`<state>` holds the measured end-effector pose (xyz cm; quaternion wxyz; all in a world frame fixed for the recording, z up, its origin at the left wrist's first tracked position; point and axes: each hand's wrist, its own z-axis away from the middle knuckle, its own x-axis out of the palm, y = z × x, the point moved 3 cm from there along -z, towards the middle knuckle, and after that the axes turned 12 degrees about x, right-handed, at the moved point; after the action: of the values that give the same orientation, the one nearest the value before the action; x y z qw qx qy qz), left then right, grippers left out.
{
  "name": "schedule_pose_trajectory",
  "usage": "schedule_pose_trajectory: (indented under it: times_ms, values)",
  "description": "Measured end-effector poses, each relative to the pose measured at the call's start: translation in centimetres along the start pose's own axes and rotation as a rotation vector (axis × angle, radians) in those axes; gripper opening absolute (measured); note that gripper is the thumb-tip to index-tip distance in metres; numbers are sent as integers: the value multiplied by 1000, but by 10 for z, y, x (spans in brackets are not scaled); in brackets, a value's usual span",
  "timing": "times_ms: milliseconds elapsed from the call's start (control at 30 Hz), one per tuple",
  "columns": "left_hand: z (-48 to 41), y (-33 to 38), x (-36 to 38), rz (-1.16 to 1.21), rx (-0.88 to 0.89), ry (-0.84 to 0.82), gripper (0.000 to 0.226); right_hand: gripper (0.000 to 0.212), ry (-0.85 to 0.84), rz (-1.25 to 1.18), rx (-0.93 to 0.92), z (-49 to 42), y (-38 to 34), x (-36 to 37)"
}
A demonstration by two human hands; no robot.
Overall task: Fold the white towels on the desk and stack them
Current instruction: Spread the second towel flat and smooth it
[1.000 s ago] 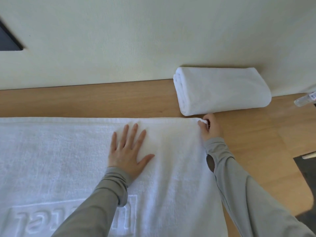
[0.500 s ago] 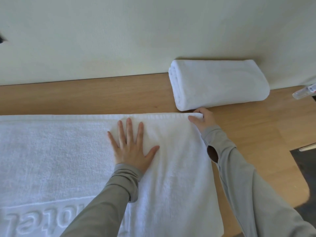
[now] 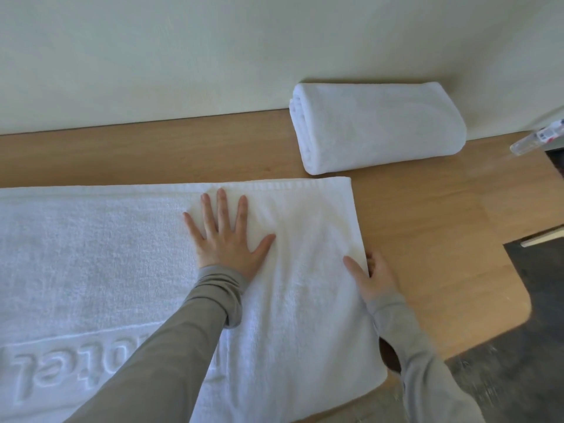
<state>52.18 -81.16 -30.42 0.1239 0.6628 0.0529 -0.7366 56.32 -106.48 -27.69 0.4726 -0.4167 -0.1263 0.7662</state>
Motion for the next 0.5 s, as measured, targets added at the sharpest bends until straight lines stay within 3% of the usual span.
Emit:
schedule_pose_trajectory:
  times_ms: [67,200,500]
  values:
    - [0,0,0,5,5,6,90,16,79,86,-51,6,12,4]
    - [1,-3,-1,29,25,28,89,33,203,186,-158,3,14,6]
    - [1,-4,1,20,28,37,87,31,337,259,-54,20,22,8]
